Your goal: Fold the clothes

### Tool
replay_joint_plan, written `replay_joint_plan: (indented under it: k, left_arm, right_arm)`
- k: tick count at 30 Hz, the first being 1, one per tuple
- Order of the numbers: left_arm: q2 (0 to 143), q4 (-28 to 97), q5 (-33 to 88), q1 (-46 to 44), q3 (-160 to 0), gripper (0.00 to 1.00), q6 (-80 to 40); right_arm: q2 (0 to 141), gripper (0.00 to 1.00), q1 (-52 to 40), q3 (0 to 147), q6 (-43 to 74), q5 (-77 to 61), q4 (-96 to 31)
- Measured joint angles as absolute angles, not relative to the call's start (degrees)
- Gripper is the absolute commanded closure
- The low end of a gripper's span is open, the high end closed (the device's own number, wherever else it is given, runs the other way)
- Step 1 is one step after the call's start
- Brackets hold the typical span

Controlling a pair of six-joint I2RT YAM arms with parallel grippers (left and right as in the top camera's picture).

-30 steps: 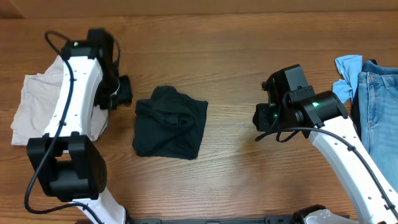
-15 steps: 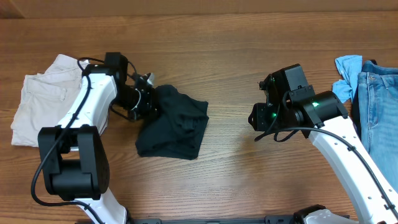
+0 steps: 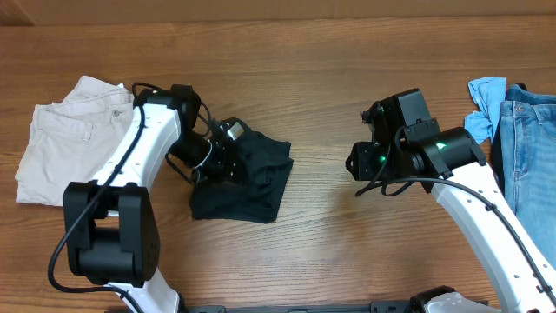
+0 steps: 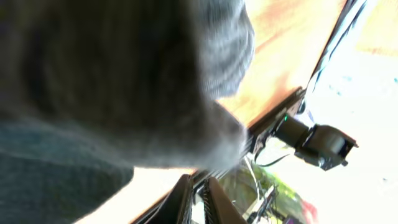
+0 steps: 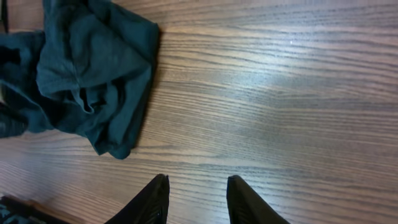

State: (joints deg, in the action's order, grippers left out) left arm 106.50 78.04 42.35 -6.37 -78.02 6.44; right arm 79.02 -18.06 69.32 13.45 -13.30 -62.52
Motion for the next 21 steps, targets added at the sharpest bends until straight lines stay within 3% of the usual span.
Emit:
replay_joint_plan:
  k: [15, 21]
  left_arm:
    - [106.5, 87.9, 38.1, -17.9, -78.0, 0.90, 11.2]
    - [106.4, 90.9, 38.1, -23.8, -78.0, 0.96, 11.1]
  right_arm:
    - [79.0, 0.61, -18.1, 69.3, 13.5, -13.3, -61.5]
    - [79.0, 0.61, -18.1, 69.3, 13.5, -13.3, -60.5]
